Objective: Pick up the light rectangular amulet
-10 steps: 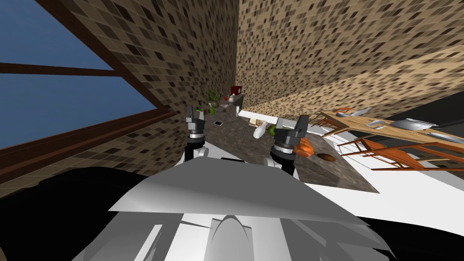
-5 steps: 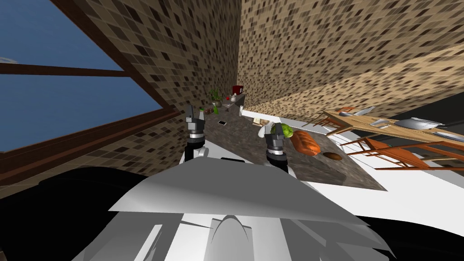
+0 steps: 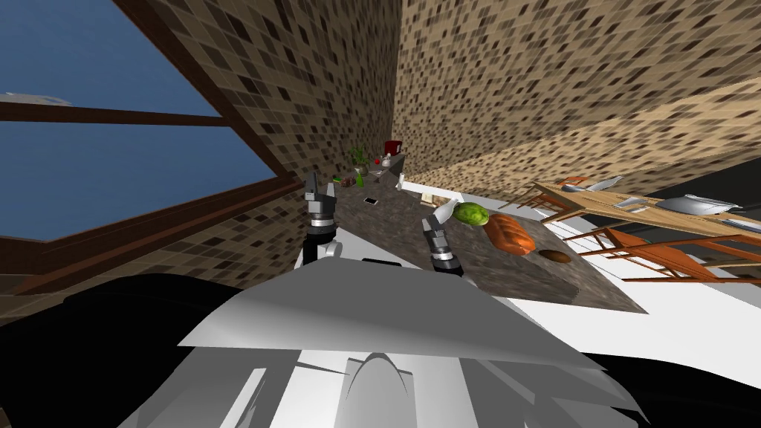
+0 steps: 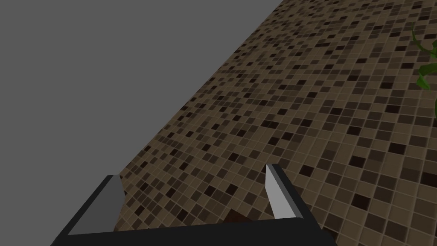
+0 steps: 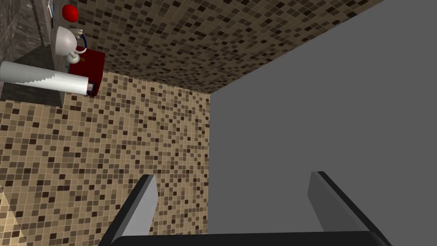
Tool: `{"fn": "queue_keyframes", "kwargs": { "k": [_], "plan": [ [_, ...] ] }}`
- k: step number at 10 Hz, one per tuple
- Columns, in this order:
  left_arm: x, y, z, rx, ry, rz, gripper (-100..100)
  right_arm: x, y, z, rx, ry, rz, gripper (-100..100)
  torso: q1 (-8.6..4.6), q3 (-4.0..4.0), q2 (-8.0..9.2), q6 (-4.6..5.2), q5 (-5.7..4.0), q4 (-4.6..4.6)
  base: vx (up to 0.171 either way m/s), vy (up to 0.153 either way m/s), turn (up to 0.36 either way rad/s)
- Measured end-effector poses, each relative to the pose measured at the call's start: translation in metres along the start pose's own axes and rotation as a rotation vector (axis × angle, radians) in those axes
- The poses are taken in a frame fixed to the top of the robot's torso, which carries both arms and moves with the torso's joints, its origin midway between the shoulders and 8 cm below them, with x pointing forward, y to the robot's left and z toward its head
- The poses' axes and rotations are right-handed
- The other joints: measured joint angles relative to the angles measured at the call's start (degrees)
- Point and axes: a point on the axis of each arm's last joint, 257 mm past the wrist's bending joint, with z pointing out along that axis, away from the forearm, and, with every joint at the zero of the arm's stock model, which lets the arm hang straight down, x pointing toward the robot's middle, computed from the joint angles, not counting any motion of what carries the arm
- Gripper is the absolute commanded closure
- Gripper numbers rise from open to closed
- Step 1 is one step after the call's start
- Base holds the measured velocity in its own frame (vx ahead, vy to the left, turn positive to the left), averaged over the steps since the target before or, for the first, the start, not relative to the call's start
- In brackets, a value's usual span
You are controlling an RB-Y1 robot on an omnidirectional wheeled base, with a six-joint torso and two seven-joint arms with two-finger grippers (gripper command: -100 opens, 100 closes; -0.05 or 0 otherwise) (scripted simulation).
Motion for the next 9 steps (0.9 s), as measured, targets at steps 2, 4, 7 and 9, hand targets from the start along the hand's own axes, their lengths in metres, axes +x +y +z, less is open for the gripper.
{"fn": "queue_keyframes", "kwargs": {
  "k": [2,4,7,9],
  "plan": [
    [0.0,0.0,0.0,0.0,0.0,0.0,0,0.017,-0.022,-0.015,0.072,0.065,-0.002,-100,-0.04,0.0,0.0,0.0,-0.01,0.0,-0.024,0.103,0.048],
    [0.0,0.0,0.0,0.0,0.0,0.0,0,0.032,-0.042,-0.032,0.144,0.133,-0.006,-100,-0.09,-0.02,-0.03,0.0,-0.02,-0.01,-0.015,0.066,0.012],
    [0.0,0.0,0.0,0.0,0.0,0.0,0,0.049,-0.07,-0.057,0.217,0.208,-0.014,-100,-0.12,-0.05,-0.09,0.0,-0.03,-0.02,-0.001,0.091,0.085],
    [0.0,0.0,0.0,0.0,0.0,0.0,0,0.065,-0.094,-0.083,0.29,0.28,-0.022,-100,-0.08,-0.06,-0.11,0.01,-0.01,-0.02,0.001,0.095,0.065]
  ]
}}
